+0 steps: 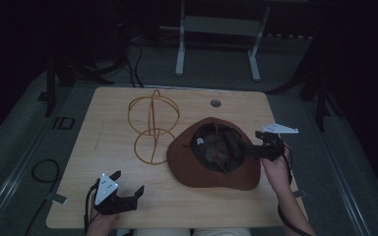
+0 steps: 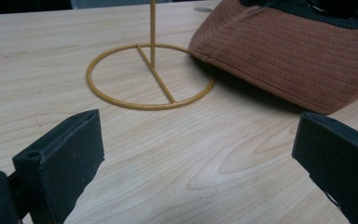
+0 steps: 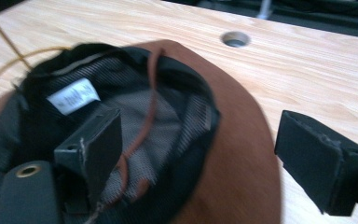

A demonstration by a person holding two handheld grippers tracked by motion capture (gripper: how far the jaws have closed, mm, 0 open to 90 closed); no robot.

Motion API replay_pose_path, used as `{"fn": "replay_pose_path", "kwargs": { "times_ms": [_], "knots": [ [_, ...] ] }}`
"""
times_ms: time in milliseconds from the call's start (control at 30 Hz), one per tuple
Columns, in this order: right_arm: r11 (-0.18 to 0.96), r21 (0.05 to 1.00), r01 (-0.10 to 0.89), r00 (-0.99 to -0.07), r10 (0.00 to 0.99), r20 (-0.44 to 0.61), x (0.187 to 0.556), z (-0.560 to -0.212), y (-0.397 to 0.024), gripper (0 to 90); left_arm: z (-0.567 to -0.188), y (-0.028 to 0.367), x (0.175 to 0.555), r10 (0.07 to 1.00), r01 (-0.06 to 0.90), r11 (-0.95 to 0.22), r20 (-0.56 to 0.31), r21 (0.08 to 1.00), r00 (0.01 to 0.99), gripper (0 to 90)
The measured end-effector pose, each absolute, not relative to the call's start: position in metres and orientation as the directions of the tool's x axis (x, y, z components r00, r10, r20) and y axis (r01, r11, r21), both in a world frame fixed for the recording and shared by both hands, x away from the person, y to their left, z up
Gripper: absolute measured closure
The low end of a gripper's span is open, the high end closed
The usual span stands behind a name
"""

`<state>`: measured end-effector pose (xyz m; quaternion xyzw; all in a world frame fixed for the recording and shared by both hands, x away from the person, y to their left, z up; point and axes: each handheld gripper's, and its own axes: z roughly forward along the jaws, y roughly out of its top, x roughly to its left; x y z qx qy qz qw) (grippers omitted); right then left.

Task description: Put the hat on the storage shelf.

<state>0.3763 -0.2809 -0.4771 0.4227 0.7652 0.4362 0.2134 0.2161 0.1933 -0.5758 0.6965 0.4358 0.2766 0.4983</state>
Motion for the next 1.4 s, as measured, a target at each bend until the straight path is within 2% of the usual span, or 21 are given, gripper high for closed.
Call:
{"fn": "replay_pose_path", "kwargs": {
  "times_ms": [300,433,500,600,900,1100,1233,1300,1400],
  "knots": [
    [0.280,0.826,0.489,-0.568,0.821,0.058,0.408,-0.480,-0.260,13.6,-0.576,0.193,0.216,0.877,0.338,-0.129,-0.051,0.932,0.477,2.6],
    [0.356,0.787,0.504,-0.578,0.816,0.001,0.422,-0.488,-0.248,15.2,-0.577,0.192,0.217,0.880,0.353,-0.158,-0.030,0.922,0.474,2.6],
    [0.390,0.773,0.501,-0.577,0.816,-0.037,0.427,-0.492,-0.242,23.5,-0.577,0.192,0.218,0.879,0.358,-0.157,-0.035,0.920,0.475,2.6],
    [0.440,0.745,0.501,-0.571,0.815,-0.098,0.437,-0.497,-0.236,29.9,-0.577,0.192,0.218,0.877,0.356,-0.153,-0.040,0.922,0.479,2.6],
    [0.490,0.680,0.546,-0.565,0.815,-0.134,0.462,-0.517,-0.225,31.5,-0.579,0.192,0.219,0.884,0.378,-0.169,-0.030,0.910,0.467,2.6],
    [0.515,0.640,0.570,-0.555,0.816,-0.163,0.466,-0.532,-0.216,39.2,-0.579,0.193,0.219,0.894,0.387,-0.163,-0.030,0.907,0.447,2.6],
    [0.547,0.611,0.572,-0.529,0.815,-0.235,0.467,-0.538,-0.213,49.4,-0.580,0.194,0.220,0.901,0.402,-0.162,-0.031,0.901,0.433,2.6],
    [0.535,0.618,0.575,-0.512,0.825,-0.238,0.467,-0.538,-0.215,56.0,-0.580,0.194,0.220,0.904,0.401,-0.159,-0.031,0.902,0.427,2.6],
    [0.537,0.606,0.587,-0.510,0.827,-0.238,0.470,-0.538,-0.217,61.2,-0.581,0.195,0.220,0.906,0.398,-0.160,-0.025,0.904,0.422,2.6]
  ]
}}
